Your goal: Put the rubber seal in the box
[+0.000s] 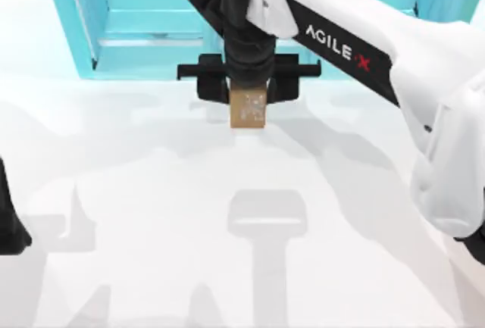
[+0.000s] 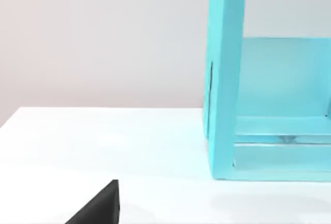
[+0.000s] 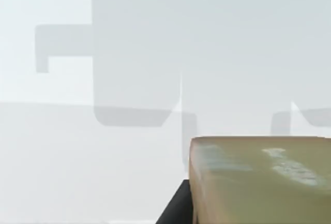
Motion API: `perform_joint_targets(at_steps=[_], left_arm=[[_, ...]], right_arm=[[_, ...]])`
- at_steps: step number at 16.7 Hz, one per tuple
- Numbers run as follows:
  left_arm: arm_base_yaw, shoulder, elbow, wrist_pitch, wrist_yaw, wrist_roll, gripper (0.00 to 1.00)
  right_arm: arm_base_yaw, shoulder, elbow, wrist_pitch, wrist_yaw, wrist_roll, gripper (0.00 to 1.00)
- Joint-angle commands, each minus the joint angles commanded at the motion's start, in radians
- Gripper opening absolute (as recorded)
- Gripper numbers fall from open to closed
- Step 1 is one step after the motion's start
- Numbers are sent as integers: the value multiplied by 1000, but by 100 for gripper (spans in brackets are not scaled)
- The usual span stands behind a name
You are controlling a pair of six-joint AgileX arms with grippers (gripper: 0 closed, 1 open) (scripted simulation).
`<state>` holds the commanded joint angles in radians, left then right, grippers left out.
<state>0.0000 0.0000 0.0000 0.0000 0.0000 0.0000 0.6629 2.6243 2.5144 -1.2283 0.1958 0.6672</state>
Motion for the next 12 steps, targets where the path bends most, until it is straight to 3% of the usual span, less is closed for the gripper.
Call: perform_joint_targets(at_steps=[6, 12], left_arm=[[0, 0, 0, 0, 0, 0, 100], [0, 0, 0, 0, 0, 0, 100]], right_arm=[[-3, 67, 342, -262, -4, -4, 0], [-1, 72, 386, -302, -5, -4, 0]])
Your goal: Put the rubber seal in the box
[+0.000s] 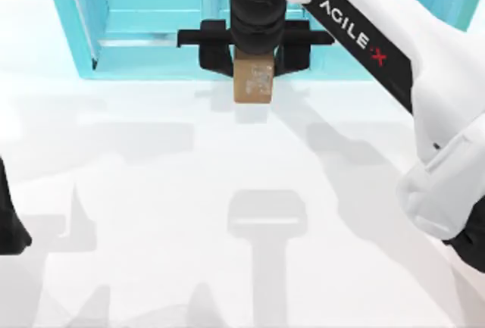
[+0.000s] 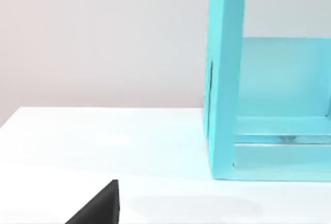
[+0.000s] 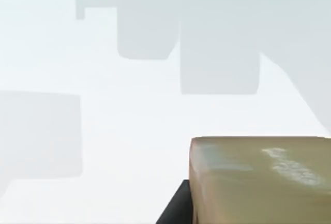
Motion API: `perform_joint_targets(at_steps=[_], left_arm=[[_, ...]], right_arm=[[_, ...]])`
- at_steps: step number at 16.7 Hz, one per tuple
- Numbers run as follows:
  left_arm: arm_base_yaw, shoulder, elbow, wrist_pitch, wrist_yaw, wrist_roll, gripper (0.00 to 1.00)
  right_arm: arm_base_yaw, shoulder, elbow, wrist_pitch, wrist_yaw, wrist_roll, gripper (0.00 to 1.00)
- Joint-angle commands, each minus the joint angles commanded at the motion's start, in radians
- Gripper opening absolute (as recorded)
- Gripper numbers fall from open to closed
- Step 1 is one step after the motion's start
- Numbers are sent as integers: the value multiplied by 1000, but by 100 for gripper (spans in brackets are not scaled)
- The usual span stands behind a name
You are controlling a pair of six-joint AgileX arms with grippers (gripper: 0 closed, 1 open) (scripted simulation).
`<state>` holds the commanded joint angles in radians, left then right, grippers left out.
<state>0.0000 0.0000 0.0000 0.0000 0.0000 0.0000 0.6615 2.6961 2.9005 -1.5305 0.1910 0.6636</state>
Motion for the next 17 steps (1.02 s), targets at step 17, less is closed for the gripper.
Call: perform_joint_targets(at_steps=[17], left_arm=[[0, 0, 0, 0, 0, 0, 100]], right_arm=[[-705, -899, -1175, 375, -251, -725, 0]])
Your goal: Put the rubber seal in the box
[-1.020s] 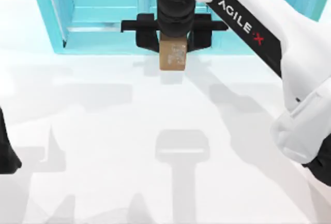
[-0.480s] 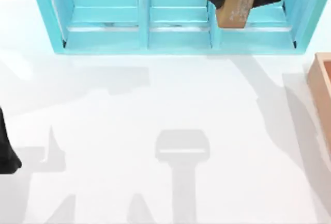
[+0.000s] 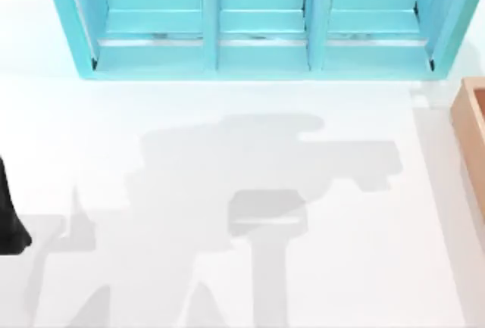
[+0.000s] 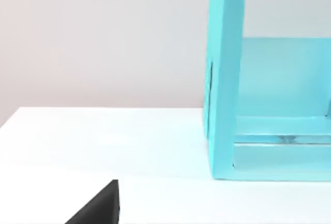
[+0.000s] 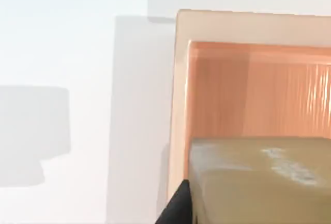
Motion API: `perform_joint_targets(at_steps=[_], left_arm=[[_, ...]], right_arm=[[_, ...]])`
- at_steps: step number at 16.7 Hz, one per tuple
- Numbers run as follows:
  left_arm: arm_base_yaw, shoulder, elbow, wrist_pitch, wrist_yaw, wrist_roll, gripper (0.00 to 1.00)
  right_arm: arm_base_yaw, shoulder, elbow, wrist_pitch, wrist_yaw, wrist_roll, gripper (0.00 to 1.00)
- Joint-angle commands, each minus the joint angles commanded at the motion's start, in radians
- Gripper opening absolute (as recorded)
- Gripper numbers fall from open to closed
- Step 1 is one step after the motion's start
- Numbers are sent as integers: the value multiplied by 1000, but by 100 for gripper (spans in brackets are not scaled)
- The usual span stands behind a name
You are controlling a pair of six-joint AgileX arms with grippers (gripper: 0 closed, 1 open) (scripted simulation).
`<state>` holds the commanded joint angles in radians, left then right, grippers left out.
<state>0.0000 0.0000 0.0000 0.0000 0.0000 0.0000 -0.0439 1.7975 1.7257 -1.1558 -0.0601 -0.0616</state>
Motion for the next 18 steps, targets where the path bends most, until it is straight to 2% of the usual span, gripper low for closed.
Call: perform_joint_targets(at_steps=[4, 8, 14, 18], left_arm=[[0, 0, 0, 0, 0, 0, 100], [0, 0, 0, 0, 0, 0, 100], [0, 0, 0, 0, 0, 0, 100], [0, 0, 0, 0, 0, 0, 100]], right_arm=[[-203, -206, -314, 75, -34, -182, 0], [-318, -303, -467, 108, -45, -278, 0], [-324, -304, -482, 111, -44, -283, 0], [-318, -279, -548, 206, -43, -277, 0]])
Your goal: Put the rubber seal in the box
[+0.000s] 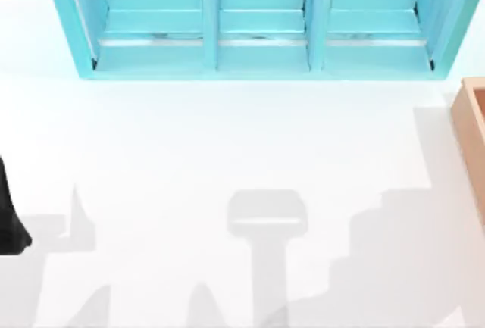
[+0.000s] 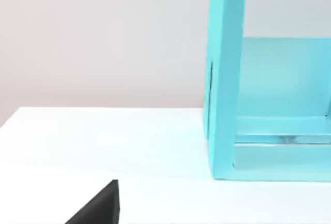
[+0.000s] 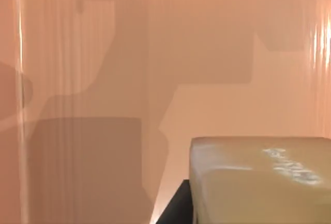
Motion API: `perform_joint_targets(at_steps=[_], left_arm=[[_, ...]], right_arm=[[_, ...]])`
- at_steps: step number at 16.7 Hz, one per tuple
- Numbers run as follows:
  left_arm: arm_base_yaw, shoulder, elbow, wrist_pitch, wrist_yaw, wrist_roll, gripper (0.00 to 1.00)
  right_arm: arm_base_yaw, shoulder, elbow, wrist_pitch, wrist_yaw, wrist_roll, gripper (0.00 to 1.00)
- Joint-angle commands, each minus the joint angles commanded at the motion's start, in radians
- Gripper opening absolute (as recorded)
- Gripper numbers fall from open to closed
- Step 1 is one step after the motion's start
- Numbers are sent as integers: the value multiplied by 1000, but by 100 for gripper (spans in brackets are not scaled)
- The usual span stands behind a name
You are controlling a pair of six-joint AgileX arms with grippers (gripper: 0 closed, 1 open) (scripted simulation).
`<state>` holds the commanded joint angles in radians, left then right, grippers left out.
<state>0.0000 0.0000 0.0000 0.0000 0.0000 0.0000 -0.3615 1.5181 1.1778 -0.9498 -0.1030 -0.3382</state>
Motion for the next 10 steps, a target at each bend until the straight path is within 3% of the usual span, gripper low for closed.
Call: perform_joint_targets(at_steps=[10], left_arm=[[0, 0, 0, 0, 0, 0, 100]], right_arm=[[10, 49, -110, 165, 3, 12, 0]])
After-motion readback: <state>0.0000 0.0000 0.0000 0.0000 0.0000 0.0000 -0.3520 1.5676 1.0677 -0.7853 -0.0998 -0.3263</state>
